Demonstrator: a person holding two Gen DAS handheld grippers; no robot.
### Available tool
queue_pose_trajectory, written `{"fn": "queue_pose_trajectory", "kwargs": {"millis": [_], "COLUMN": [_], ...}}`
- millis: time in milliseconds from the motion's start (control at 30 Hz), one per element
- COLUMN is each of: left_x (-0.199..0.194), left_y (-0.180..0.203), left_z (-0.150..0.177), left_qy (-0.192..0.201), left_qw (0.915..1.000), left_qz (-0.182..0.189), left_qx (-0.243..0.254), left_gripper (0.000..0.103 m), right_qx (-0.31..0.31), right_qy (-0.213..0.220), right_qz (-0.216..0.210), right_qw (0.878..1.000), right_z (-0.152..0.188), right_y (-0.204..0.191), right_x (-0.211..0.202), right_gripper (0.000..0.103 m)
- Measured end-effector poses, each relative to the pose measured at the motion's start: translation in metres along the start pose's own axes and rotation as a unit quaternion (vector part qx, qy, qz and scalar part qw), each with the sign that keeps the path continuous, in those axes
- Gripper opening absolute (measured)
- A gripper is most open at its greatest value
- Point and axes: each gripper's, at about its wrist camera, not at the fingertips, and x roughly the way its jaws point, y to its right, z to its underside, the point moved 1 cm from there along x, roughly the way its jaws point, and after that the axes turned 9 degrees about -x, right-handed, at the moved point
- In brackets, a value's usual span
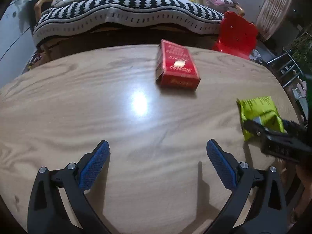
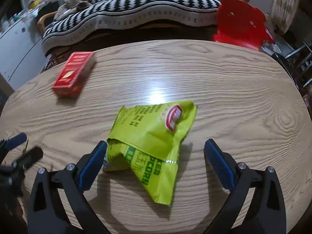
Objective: Collect trash
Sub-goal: 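Grasp the red cigarette box with left tool while right grasps popcorn bag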
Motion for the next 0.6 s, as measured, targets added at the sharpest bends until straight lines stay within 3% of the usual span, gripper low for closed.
{"fn": "queue_pose_trajectory", "kwargs": {"millis": [267,600], "left_x": [0.034,0.060], "left_y": [0.035,0.056], "left_z": [-0.032,-0.059], "left_qy": [0.004,0.024], "left_qw": [0.9995,0.9966], "left_qz": [-0.001,-0.023], "left_qx": [0.032,0.075], "left_gripper": [0.097,0.097], "right_qx": [0.017,0.012], "right_qy": [0.005,0.017], "right_qz": [-0.013,-0.031], "right_qw": [1.000,0.999], "right_z": [-0.013,-0.025], "right_y": [0.035,0.035], "right_x": [0.002,0.010], "right_gripper": [0.096,0.088]}}
